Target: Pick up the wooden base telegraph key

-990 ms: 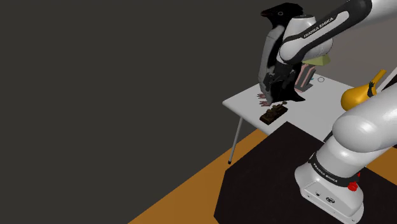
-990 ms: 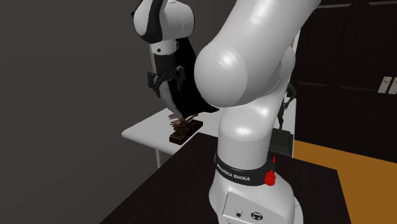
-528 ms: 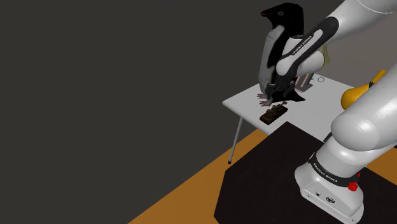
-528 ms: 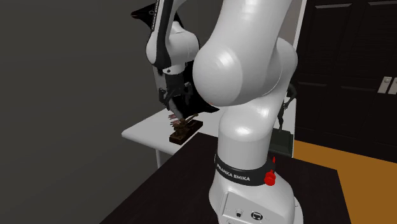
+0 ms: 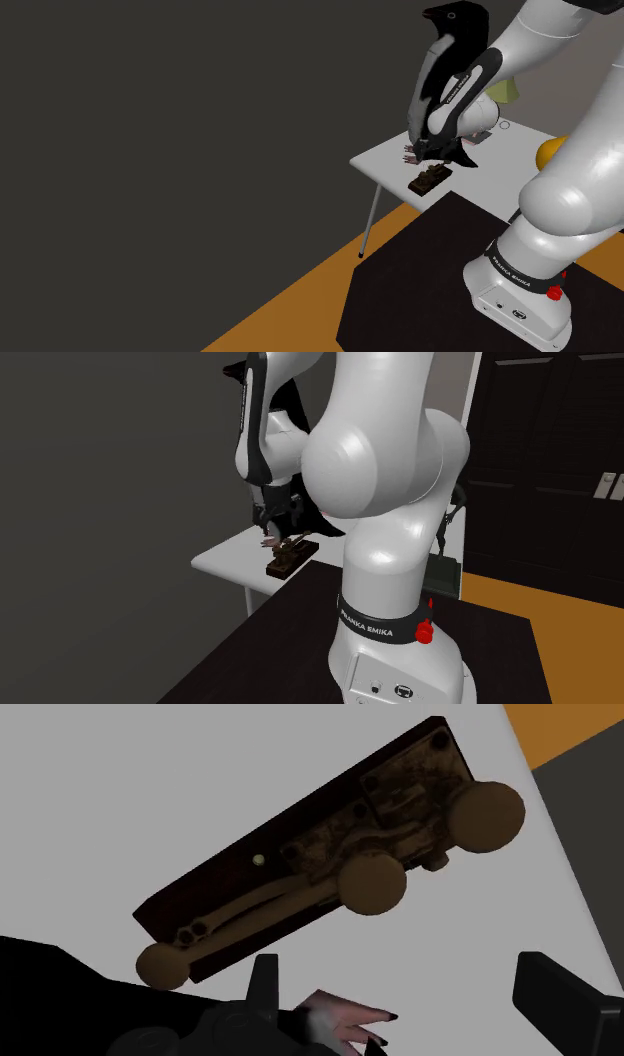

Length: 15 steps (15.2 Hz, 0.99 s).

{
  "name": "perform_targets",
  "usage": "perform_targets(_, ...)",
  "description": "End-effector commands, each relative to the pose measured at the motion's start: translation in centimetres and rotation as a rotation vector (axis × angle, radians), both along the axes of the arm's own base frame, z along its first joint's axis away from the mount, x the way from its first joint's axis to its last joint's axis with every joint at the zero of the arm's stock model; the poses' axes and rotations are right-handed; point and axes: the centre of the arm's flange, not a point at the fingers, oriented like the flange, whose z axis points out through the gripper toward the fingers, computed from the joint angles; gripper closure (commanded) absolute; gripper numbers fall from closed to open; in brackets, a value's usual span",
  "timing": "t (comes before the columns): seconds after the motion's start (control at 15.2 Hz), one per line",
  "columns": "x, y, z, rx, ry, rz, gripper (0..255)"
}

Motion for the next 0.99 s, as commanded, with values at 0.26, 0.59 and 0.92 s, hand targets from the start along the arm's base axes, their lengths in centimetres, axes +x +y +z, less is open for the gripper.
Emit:
perform_targets(0.26,-0.64,0.35,-2.76,0.036,0.078,-0.015,255)
perform_targets(0.59,-0.52,0.44,-2.3,0.036,0.079,-0.015,255)
perform_targets(0.92,-1.05,-0.14,-1.91,0.038,0.077,-0.014,255)
